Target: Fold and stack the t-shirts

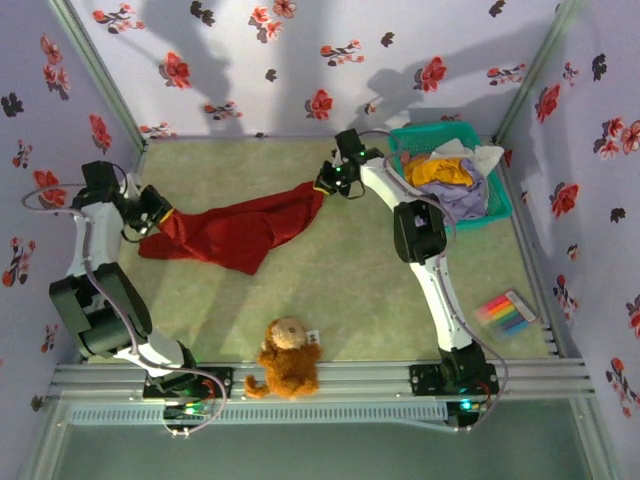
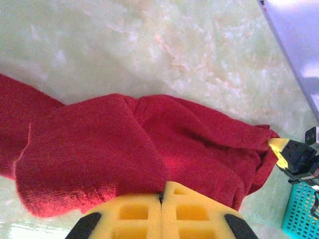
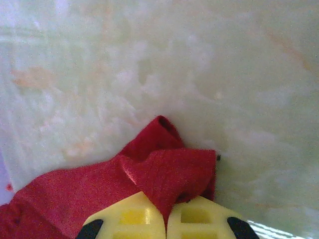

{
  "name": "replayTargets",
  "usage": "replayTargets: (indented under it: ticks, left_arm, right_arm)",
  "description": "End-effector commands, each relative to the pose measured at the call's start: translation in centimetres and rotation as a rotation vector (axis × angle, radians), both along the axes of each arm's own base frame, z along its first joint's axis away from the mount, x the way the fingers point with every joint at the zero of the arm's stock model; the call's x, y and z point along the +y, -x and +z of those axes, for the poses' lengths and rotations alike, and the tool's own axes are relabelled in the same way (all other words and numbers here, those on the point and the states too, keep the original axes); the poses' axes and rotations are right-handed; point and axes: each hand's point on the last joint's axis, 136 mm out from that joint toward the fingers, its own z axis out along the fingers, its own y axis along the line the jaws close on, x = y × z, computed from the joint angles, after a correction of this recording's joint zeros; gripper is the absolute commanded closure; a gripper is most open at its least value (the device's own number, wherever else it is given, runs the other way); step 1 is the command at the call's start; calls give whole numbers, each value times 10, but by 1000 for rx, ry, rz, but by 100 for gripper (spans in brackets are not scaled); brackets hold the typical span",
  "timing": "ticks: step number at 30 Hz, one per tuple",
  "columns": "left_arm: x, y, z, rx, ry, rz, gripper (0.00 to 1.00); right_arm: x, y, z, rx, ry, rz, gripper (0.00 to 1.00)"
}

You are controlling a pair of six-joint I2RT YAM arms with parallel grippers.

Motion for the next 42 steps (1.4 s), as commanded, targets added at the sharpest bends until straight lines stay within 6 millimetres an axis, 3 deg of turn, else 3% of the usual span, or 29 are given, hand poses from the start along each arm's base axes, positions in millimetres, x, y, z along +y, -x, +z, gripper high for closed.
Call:
replayTargets:
  ticks: [1,5,7,9,12,15,19,21,23,26,28,32,36,42]
  left_arm:
    - [2,-15,29,-62,8,-16,100]
    - [9,-28,69,-136,-32,-20,100]
    - [16,-30,91,-178,-57,-6,100]
    - [24,-25,108,-211,-77,16,100]
    - [36,-10,117,-225,-97,58,100]
    - [43,12,101,-184,-101,107,100]
    - [24,36,50,-91,-26,90,100]
    - [9,47,26,-45,8,62,100]
    - [1,62,3,14,21,48,100]
    - [-6,77,-16,59,40,51,100]
    - [-9,83,-23,80,46,49,100]
    - [-10,87,-30,102,46,43,100]
    - [-9,85,-31,100,50,50,100]
    - [-9,79,-25,84,45,48,100]
  right_arm:
    - [1,-10,56,-117,-2,30,100]
    - [-24,-12,108,-229,83,33,100]
    - [-43,-3,134,-281,169,45,100]
    - [-60,18,144,-291,268,79,100]
    - [-82,70,138,-286,421,132,100]
    - [-102,138,114,-225,471,126,97]
    - [-120,230,73,-55,458,101,52]
    - [-126,260,62,-1,454,87,45]
    - [-134,275,60,26,456,62,43]
    - [-147,273,66,9,459,11,41]
    - [-144,263,66,13,421,17,42]
    - [-120,235,60,-4,365,82,45]
    - [-94,213,37,15,306,100,50]
    - [-74,186,18,14,307,131,60]
